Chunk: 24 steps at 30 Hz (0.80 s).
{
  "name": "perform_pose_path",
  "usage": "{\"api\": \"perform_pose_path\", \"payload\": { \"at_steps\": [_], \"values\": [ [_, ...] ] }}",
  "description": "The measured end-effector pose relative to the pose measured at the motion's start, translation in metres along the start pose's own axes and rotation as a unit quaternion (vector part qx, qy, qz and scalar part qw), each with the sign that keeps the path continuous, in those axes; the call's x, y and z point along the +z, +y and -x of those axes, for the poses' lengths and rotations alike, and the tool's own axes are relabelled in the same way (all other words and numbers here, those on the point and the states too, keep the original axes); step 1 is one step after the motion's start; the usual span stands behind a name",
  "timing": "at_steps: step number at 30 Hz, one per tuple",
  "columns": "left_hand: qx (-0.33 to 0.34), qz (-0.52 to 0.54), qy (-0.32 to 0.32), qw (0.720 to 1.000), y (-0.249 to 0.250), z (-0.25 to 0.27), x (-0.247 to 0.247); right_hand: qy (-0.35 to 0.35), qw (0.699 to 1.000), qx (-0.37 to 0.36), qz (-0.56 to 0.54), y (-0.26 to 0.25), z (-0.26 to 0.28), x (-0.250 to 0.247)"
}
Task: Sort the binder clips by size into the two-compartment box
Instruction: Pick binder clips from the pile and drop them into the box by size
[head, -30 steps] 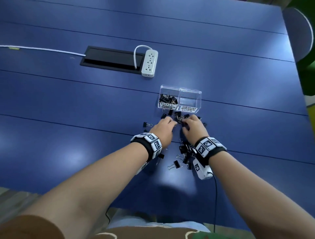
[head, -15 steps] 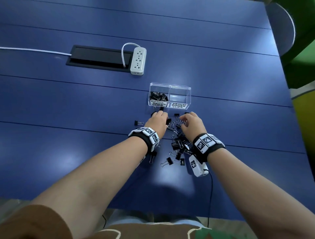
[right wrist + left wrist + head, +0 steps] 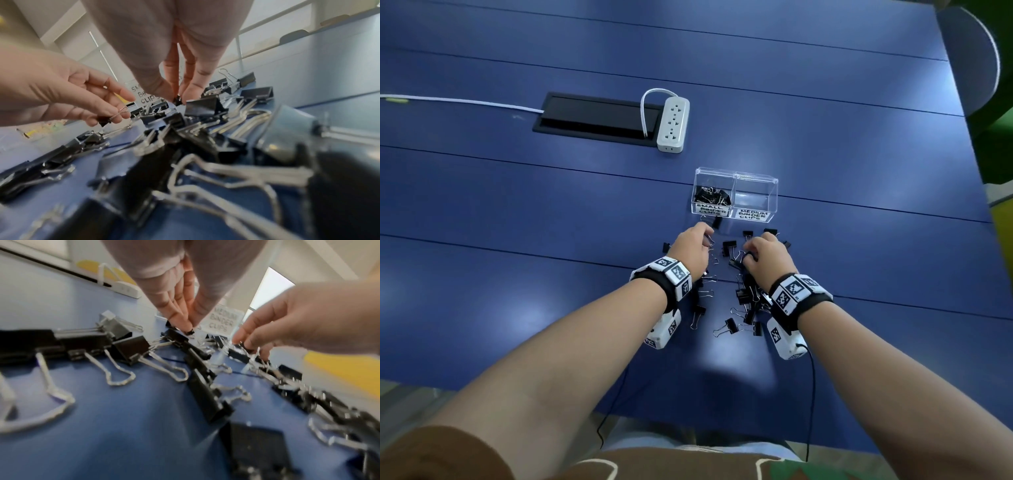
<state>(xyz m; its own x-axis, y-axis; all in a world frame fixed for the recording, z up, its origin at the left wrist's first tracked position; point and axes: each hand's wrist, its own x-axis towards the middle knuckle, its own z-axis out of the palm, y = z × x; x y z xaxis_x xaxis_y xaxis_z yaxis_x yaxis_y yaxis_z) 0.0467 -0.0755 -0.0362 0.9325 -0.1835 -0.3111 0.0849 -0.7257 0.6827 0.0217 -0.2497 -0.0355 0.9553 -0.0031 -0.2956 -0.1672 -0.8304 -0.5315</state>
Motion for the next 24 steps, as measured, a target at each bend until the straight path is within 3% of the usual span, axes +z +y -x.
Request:
{"api": "perform_pose_path", "payload": {
  "at_steps": [3,7,13,18,24],
  "values": [
    [-0.031,0.064,0.018,0.997,-0.005,0.0,-0.004,0.017,0.998,0.023,-0.056,0.001,0.002,-0.001],
    [-0.052,0.077,-0.006,0.996,-0.002,0.002,-0.006,0.067,0.986,0.077,-0.13,0.001,0.004,-0.006],
    [-0.031,-0.034,-0.065,0.997,0.02,-0.001,0.002,0.088,0.96,0.143,-0.224,0.004,0.008,-0.015],
    [0.005,-0.183,-0.109,0.977,0.02,-0.002,0.013,0.111,0.955,0.109,-0.251,-0.017,-0.009,-0.04],
    [0.001,-0.173,-0.105,0.979,0.021,-0.003,0.014,0.088,0.965,0.047,-0.241,-0.06,-0.054,-0.058]
  ]
}}
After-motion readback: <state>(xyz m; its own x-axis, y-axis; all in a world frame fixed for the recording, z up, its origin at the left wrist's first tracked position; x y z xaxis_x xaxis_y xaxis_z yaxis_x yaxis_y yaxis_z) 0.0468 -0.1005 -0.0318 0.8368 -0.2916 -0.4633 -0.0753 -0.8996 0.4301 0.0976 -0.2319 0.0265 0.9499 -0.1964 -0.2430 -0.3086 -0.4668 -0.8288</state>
